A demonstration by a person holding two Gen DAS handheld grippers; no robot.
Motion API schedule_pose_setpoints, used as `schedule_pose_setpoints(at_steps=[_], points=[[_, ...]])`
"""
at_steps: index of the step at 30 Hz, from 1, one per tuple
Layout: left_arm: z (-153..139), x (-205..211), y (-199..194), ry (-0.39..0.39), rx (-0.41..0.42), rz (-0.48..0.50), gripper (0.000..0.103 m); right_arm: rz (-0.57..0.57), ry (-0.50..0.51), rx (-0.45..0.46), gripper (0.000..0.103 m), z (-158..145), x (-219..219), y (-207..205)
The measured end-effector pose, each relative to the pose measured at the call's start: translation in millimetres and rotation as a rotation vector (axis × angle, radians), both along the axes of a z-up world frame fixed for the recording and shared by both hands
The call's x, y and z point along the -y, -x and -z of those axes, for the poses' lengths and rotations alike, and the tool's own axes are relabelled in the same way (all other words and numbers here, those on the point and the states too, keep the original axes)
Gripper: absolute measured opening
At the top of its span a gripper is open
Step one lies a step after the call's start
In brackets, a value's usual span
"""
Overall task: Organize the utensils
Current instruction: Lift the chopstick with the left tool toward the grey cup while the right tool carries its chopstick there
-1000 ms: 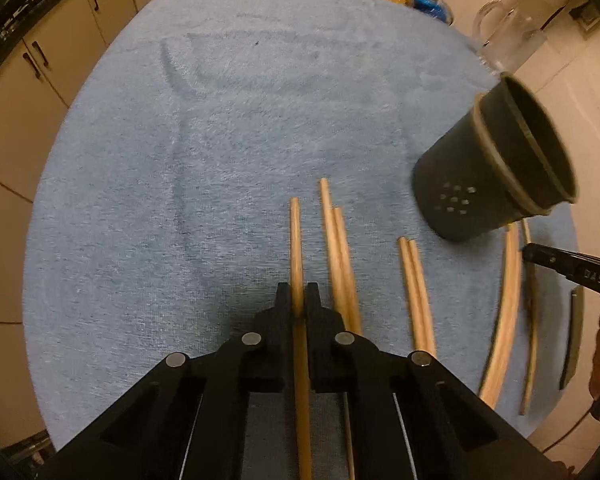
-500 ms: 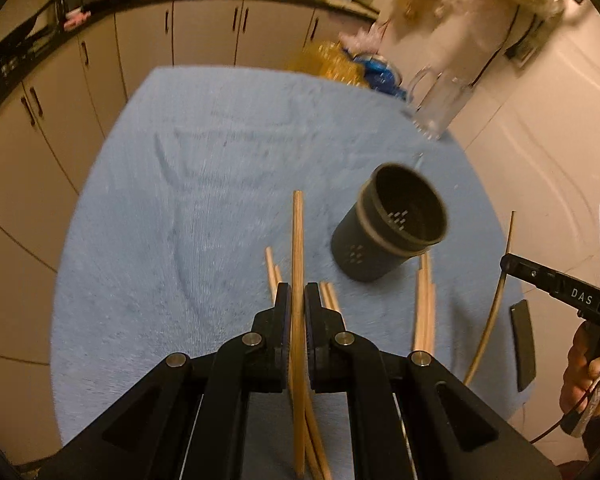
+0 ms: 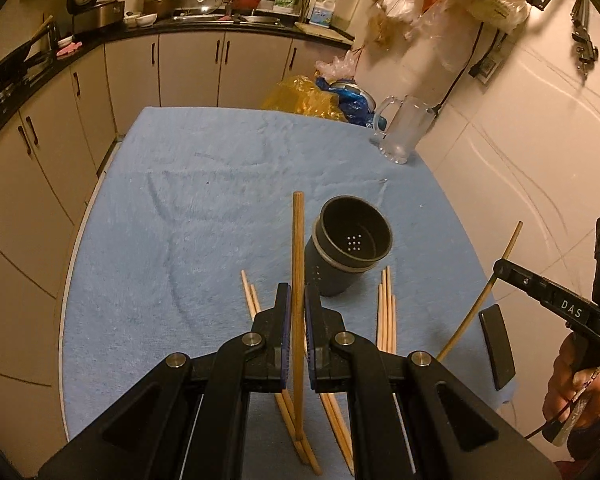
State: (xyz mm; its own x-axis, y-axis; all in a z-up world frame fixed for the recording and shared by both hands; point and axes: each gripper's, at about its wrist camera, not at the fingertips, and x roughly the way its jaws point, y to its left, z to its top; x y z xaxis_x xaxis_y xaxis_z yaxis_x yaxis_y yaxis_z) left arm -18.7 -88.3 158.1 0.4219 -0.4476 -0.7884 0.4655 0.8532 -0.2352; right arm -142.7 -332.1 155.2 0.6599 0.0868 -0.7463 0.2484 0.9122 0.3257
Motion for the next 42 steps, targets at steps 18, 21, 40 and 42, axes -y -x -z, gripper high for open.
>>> schedule_pose_setpoints(at_steps=[18,21,40,42], points=[[-30.8,6.1,4.2,0.025,0.058,0.001,0.006,0.020,0.013,0.109,0.007,-42.1,7.9,9.2],[-41.8,7.3,3.2,0.030,0.077,0.003,0.006,0.016,0.009,0.131,0.007,-53.1,10.4,7.6],[-140.1,19.9,-26.4,0.112,0.214,0.004,0.006,-0.008,-0.061,0.256,0.007,-119.1,20.4,-35.2],[-142.7,26.5,-30.6,0.111,0.217,0.009,0.006,-0.004,-0.075,0.261,0.007,-120.0,21.9,-43.0]])
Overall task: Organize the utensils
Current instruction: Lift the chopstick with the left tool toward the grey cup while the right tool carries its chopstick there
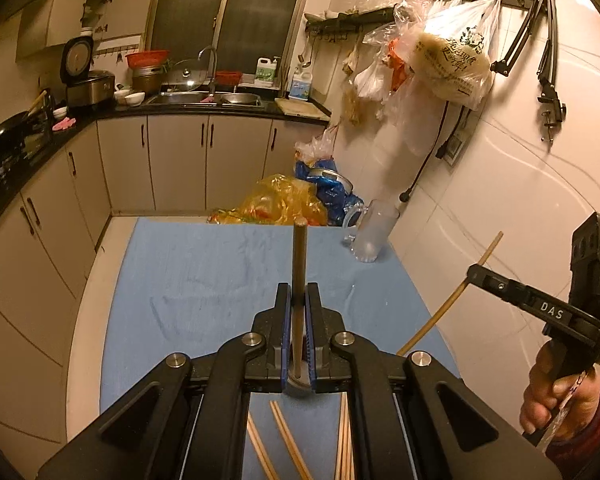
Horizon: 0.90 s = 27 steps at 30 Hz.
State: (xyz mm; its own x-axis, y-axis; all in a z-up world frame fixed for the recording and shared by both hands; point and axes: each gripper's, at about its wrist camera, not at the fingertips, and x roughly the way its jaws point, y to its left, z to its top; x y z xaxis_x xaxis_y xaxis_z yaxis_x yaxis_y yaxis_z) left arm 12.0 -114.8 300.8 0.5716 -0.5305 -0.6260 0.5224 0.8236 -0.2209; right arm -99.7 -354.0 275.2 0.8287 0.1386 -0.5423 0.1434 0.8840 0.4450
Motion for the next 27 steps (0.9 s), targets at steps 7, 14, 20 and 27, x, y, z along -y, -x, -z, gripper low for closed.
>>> schedule_pose_setpoints(at_steps=[7,14,20,27], points=[[16.9,22.9,-16.3,-0.031,-0.034,-0.005,0.006,0.005,-0.039,-0.014,0.007,5.7,5.2,-24.3],[53.4,39.8,-28.7,-0.041,-0.111,-0.010,0.006,0.010,-0.040,-0.049,0.007,27.0,8.2,-47.6],[88.8,47.9,-34.5,-0.068,-0.180,-0.008,0.006,-0.014,-0.043,-0.115,0.007,54.8,7.4,-69.6],[112.4,50.6,-43.7,-0.088,-0.222,-0.020,0.006,-0.035,-0.077,-0.213,0.007,97.2,3.4,-86.1]])
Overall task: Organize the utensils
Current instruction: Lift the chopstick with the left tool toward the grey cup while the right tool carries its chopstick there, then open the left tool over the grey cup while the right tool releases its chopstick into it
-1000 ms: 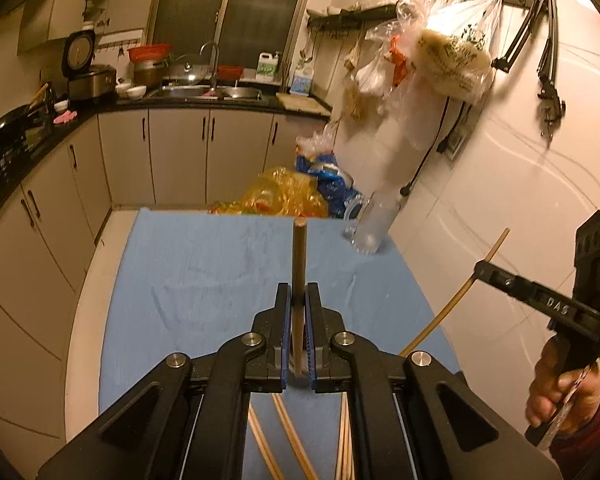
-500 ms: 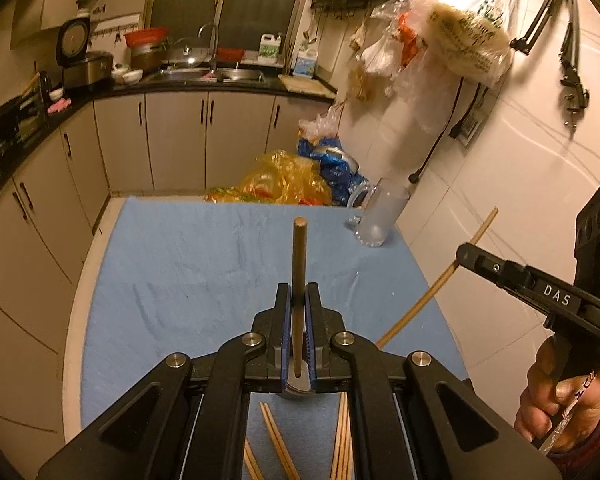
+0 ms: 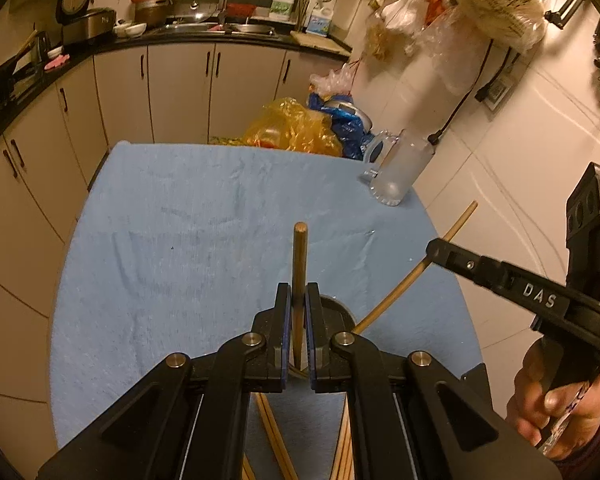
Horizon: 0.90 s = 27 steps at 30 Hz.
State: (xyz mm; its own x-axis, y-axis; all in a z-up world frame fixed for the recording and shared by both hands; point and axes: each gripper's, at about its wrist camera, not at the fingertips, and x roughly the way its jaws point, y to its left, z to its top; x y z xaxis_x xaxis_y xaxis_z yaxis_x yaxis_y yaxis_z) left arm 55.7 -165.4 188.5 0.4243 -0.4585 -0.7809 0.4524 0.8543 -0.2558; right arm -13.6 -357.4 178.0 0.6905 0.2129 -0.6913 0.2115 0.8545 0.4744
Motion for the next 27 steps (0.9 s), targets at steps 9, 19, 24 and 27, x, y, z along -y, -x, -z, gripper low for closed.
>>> schedule_pose_setpoints(at_steps=[9,19,24,27], points=[[11.9,-0.4,-11.3,-0.013,-0.004,-0.008,0.006,-0.005,-0.015,-0.054,0.009,24.2,-3.1,-17.8],[-10.1,-13.1,-14.9,0.027,0.046,-0.022,0.024,0.002,0.012,-0.011,0.021,7.0,-5.2,-9.8],[-24.7,-31.6,-9.1,0.052,0.070,-0.036,0.024,0.028,-0.002,0.004,0.025,-2.7,0.3,8.1],[-26.0,-47.2,-1.3,0.050,0.081,-0.047,0.026,0.049,-0.020,-0.006,0.026,-0.7,6.5,23.8]])
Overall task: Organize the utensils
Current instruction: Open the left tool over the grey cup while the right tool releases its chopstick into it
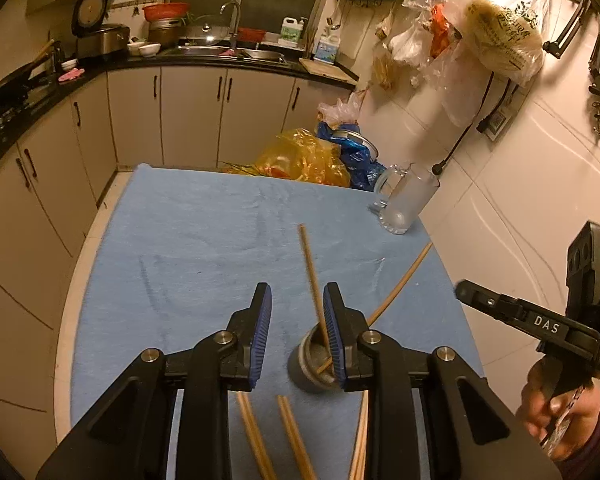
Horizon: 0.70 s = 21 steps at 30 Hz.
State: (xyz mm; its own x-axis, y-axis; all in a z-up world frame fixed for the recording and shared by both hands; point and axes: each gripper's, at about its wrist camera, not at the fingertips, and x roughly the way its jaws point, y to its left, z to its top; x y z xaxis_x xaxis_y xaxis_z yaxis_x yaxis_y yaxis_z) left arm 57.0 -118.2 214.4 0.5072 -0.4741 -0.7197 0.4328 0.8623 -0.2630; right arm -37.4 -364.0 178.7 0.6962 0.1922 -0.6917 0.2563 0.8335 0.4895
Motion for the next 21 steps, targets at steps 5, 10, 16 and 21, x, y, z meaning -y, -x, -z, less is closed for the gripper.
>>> schedule_pose_setpoints(at_steps=[5,10,16,21], points=[[18.9,-18.1,16.3,-0.014,-0.037,0.007,0.026,0.040,-0.028,-0.059,0.027,21.5,6.4,30.1],[55.0,-35.5,39.8,-0.039,-0.110,0.010,0.026,0.061,-0.060,-0.151,0.027,57.1,1.7,60.5],[105.3,-56.1,74.6,-0.068,-0.209,-0.005,0.026,0.058,-0.065,-0.254,0.027,96.3,-15.9,94.0],[135.2,-62.3,103.3,-0.114,-0.272,0.029,0.026,0.055,-0.083,-0.310,0.027,124.3,-31.3,118.7]])
